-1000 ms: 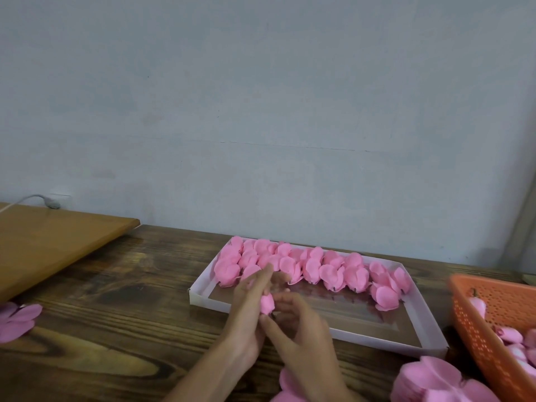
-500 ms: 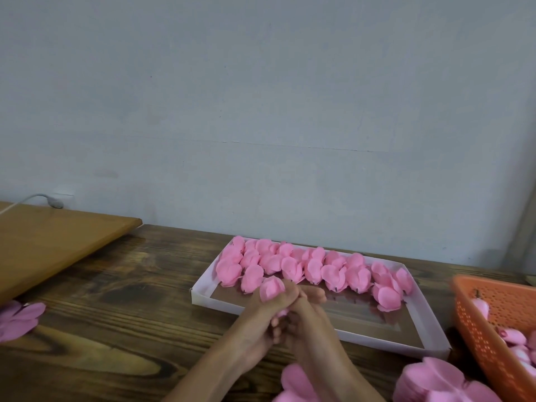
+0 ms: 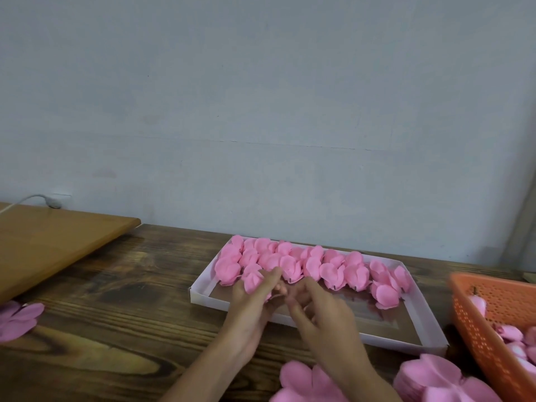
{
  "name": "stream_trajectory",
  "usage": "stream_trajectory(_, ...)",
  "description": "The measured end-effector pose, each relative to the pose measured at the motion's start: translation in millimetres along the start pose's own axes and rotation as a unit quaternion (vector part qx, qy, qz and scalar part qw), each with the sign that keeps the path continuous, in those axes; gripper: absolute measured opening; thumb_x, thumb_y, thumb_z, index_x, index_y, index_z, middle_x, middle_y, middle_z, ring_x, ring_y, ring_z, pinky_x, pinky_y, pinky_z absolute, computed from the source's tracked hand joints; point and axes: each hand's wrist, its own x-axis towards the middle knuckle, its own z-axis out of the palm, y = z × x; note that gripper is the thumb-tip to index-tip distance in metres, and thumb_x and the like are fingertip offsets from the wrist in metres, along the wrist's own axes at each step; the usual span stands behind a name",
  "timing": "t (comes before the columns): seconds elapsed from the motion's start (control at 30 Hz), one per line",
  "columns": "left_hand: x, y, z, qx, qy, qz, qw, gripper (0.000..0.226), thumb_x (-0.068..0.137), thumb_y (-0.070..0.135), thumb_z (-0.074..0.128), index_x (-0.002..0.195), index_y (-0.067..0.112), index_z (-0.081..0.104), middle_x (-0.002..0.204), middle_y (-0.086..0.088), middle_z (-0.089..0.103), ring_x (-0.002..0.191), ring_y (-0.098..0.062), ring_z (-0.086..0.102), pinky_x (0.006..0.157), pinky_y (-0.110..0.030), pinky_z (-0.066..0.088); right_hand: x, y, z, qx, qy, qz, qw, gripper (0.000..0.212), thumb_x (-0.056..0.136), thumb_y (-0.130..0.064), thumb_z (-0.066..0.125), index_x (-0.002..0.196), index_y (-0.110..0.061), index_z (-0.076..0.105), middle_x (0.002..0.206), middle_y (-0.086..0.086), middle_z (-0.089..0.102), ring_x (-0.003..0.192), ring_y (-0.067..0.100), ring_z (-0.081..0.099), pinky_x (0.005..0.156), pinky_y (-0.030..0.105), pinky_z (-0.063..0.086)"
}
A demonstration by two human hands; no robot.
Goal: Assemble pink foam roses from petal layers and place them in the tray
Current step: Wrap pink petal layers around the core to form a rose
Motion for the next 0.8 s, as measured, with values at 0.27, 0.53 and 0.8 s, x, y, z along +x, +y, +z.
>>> stream_trajectory(0.27,8.2,-7.0,-13.5,0.053,0.033,-0.022,0.998,0.06,0.079,0.054,0.084,0.055,0.018,0.043,0.052,-0.004,0.038,0.047,-0.019,0.041,0.048,-0.026,0.039,-0.3,3.1,-38.0,-0.07,-0.317,0.011,0.946,0.018,0.071,-0.046,0.078,0.085,-0.035,0.079,0.08,-0.018,0.075,0.071,-0.007,0.065,0.064,0.015,0.051)
stream_trajectory(0.53,10.5,-15.7,-14.4,0.072,0.018,-0.025,0.997,0.062,0.085,0.053,0.082,0.056,0.017,0.041,0.052,-0.004,0.034,0.046,-0.019,0.038,0.047,-0.028,0.038,4.0,10.1,-33.0,-0.059,-0.294,0.005,0.954,0.016,0.07,-0.024,0.084,0.084,-0.03,0.08,0.081,-0.011,0.077,0.065,-0.005,0.061,0.061,0.01,0.042)
stream_trajectory(0.8,12.3,-18.3,-16.7,0.083,0.012,-0.028,0.996,0.062,0.084,0.056,0.082,0.055,0.018,0.042,0.053,-0.003,0.036,0.047,-0.019,0.038,0.048,-0.027,0.039,5.7,10.2,-31.7,-0.066,-0.291,-0.016,0.954,0.016,0.074,-0.016,0.084,0.089,-0.023,0.081,0.083,-0.003,0.078,0.069,0.0,0.065,0.069,0.021,0.052)
